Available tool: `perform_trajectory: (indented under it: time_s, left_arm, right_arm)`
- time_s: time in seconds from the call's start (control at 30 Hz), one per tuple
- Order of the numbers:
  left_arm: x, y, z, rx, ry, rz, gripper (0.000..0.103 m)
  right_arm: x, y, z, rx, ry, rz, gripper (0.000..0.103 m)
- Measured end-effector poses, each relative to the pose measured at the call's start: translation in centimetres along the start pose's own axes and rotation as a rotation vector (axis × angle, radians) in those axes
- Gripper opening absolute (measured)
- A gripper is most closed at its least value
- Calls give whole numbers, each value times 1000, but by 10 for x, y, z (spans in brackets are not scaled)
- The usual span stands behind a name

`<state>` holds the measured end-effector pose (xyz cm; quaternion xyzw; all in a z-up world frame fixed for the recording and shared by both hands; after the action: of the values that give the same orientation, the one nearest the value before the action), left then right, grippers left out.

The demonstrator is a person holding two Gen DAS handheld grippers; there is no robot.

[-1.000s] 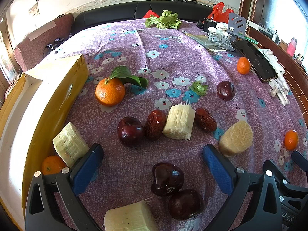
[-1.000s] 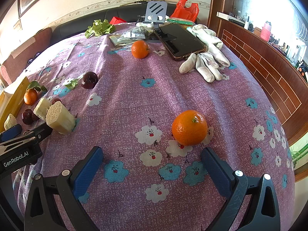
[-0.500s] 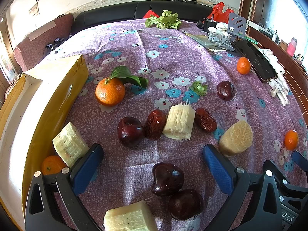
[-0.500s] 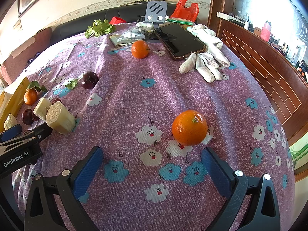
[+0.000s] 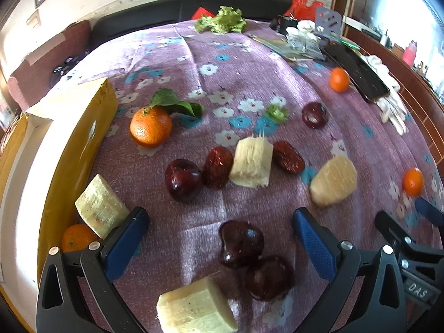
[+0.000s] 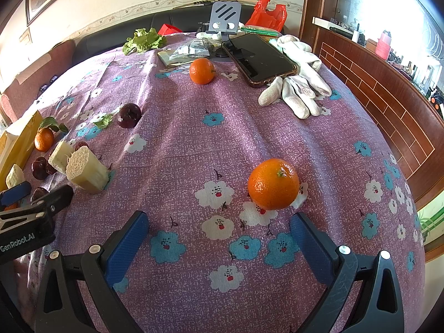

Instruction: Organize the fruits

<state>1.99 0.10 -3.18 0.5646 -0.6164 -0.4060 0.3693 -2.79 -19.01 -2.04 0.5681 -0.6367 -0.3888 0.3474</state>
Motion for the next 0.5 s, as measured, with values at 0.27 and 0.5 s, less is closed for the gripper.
perform_trajectory:
  time_s: [0.27,0.5]
  left_arm:
    - [-4,62,25,162,1,89,101]
    - [-35,132,51,248,58,208,101]
  right_arm:
    - [-1,1,0,-4,18,-13,103]
    - [-1,0,-4,-34,29,-16,103]
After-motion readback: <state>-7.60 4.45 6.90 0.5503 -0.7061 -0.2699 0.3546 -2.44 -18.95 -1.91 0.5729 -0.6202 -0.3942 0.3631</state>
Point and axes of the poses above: each gripper's, at about its wrist camera, not at the fingertips, and y roughly against the way its jaws point, x to its right, z to its underside, the point moved 4 cm from there along -y, roughly the way its jaws point, and after that the axes turned 9 degrees about -x, right-handed, at the moved point
